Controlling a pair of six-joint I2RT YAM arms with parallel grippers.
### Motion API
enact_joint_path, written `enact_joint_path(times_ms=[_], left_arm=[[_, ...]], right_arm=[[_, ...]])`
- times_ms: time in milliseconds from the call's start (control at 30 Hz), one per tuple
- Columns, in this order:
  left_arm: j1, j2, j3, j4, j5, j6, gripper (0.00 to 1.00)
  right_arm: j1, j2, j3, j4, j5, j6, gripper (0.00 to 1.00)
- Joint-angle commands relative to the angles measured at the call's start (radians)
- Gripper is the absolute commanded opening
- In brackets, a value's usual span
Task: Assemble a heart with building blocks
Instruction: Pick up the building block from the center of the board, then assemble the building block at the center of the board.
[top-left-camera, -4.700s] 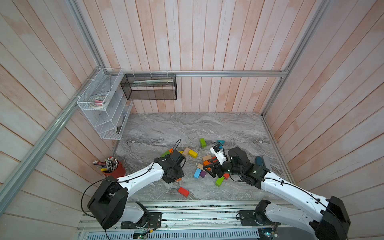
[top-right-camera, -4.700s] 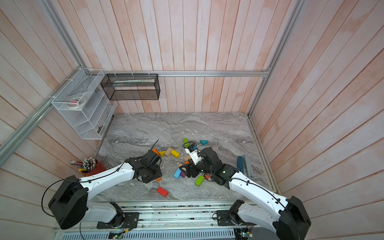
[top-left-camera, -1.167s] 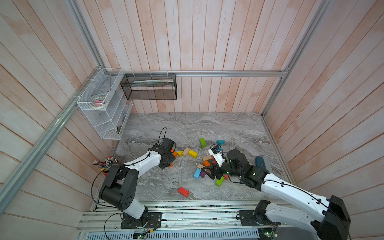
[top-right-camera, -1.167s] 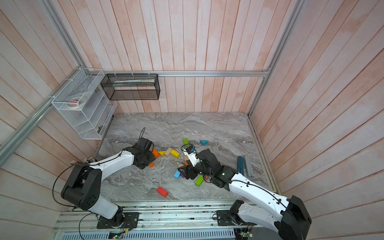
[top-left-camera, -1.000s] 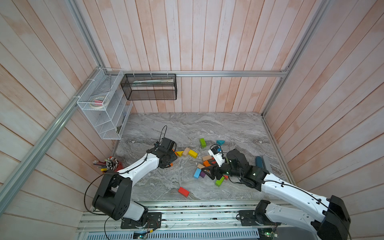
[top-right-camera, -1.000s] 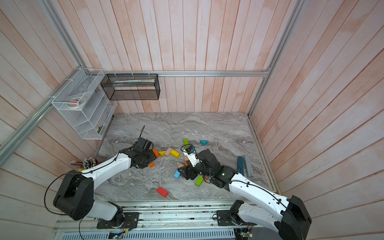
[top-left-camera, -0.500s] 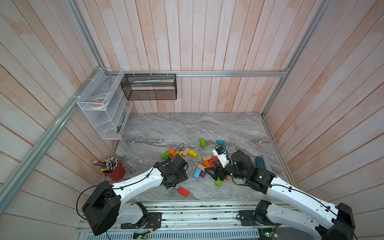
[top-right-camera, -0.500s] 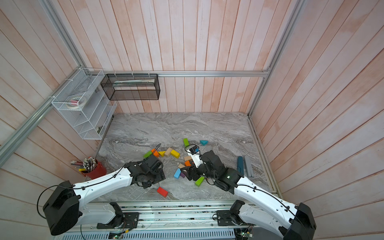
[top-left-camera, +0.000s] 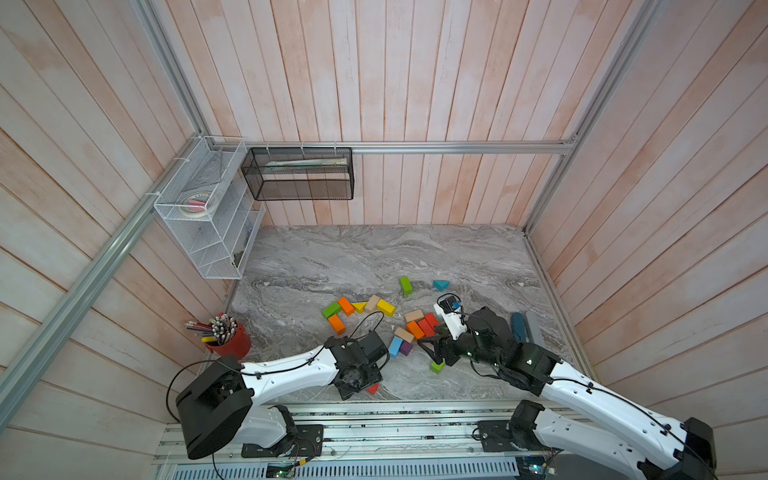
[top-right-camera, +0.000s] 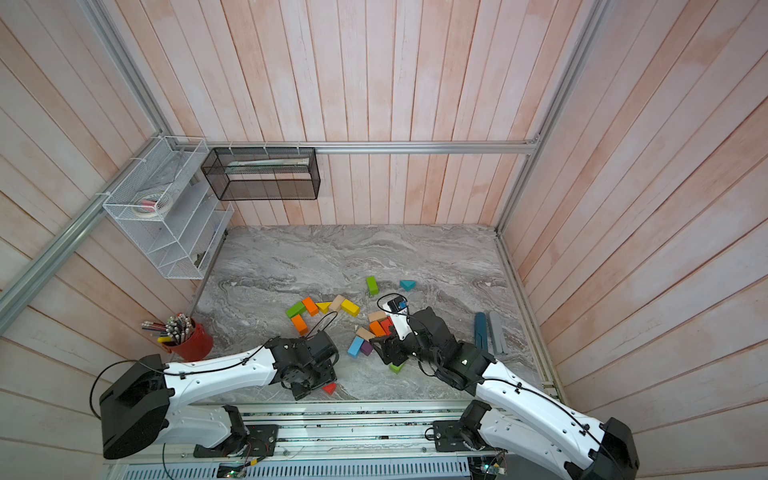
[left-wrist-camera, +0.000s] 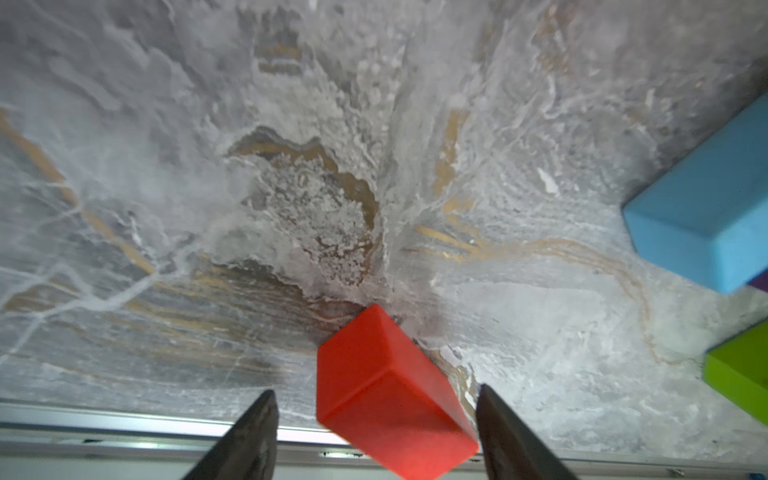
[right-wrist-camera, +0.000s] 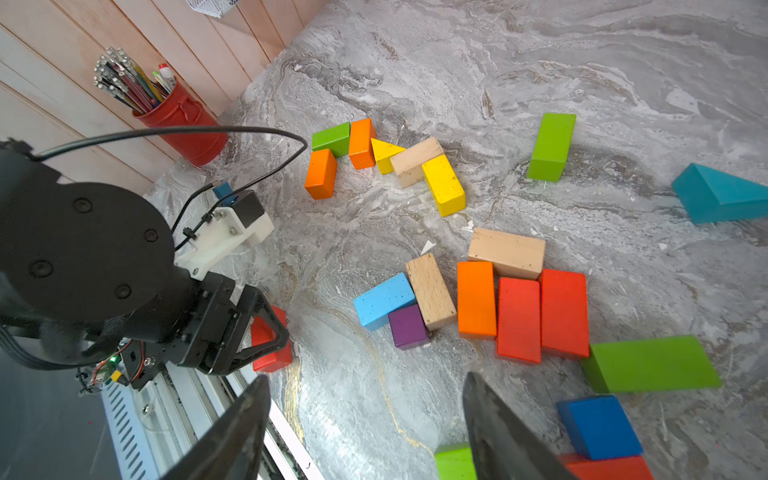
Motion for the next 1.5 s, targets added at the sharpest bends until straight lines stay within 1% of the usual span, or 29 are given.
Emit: enact_joint_path(times_ms=[0, 167, 233, 267, 333, 400, 433, 500, 533, 633, 700, 733, 800, 933, 1000, 1067, 1200, 1267, 1367, 1467], left_arm=[[-0.001, 0.019, 0.031, 0.017, 0.012, -0.016, 0.66], [-0.001, 0.005, 0.036, 0.017, -0.002, -0.017, 0.49], [0.002, 0.0, 0.033, 0.025, -0.007, -0.014, 0.4], [0.003, -0.002, 0.033, 0.029, -0.012, -0.012, 0.37], [0.017, -0.003, 0.033, 0.038, -0.021, 0.017, 0.29], [0.063, 0.002, 0.04, 0.042, -0.019, 0.069, 0.23], [0.082, 0.007, 0.049, 0.043, -0.022, 0.107, 0.22], [0.117, 0.018, 0.074, 0.049, -0.026, 0.218, 0.18], [0.136, 0.028, 0.09, 0.059, -0.017, 0.302, 0.15], [0.159, 0.073, 0.166, 0.049, -0.021, 0.564, 0.14], [0.168, 0.1, 0.208, 0.047, 0.0, 0.734, 0.14], [0.174, 0.118, 0.231, 0.032, 0.002, 0.802, 0.14], [0.177, 0.152, 0.276, 0.014, -0.001, 0.921, 0.14], [0.177, 0.206, 0.347, -0.012, -0.049, 1.104, 0.14], [0.183, 0.231, 0.375, -0.014, -0.079, 1.168, 0.14], [0.194, 0.259, 0.403, -0.012, -0.083, 1.221, 0.14], [0.245, 0.302, 0.425, 0.032, -0.069, 1.276, 0.13], [0.269, 0.322, 0.435, 0.052, -0.039, 1.332, 0.14], [0.285, 0.351, 0.448, 0.064, -0.044, 1.392, 0.14], [0.296, 0.375, 0.462, 0.066, -0.033, 1.437, 0.14]], right_arm=[[0.005, -0.011, -0.009, -0.01, 0.024, 0.004, 0.73], [0.005, -0.005, -0.015, -0.002, 0.025, 0.005, 0.73], [0.004, 0.0, -0.015, 0.0, 0.028, 0.007, 0.73], [0.004, 0.001, -0.016, -0.001, 0.03, 0.007, 0.73], [0.005, 0.004, -0.016, 0.0, 0.033, 0.007, 0.73], [0.003, 0.009, -0.015, -0.001, 0.033, 0.006, 0.73], [0.003, 0.012, -0.013, -0.002, 0.034, 0.007, 0.73], [0.003, 0.012, -0.012, -0.003, 0.036, 0.008, 0.73], [0.003, 0.011, -0.012, -0.003, 0.036, 0.009, 0.73], [0.004, 0.011, -0.014, -0.002, 0.039, 0.007, 0.73], [0.002, 0.01, -0.017, 0.004, 0.04, 0.008, 0.73], [0.002, 0.011, -0.02, 0.007, 0.038, 0.009, 0.73], [0.002, 0.012, -0.022, 0.012, 0.036, 0.01, 0.73], [0.002, 0.011, -0.019, 0.012, 0.039, 0.009, 0.73], [0.001, 0.008, -0.022, 0.012, 0.038, 0.01, 0.73], [0.0, 0.007, -0.021, 0.008, 0.038, 0.009, 0.73], [0.0, 0.0, -0.018, -0.003, 0.045, 0.009, 0.73], [0.0, -0.005, -0.019, -0.008, 0.047, 0.012, 0.73], [-0.001, -0.014, -0.017, -0.019, 0.041, 0.012, 0.73], [0.001, -0.03, -0.022, -0.009, 0.002, 0.007, 0.73]])
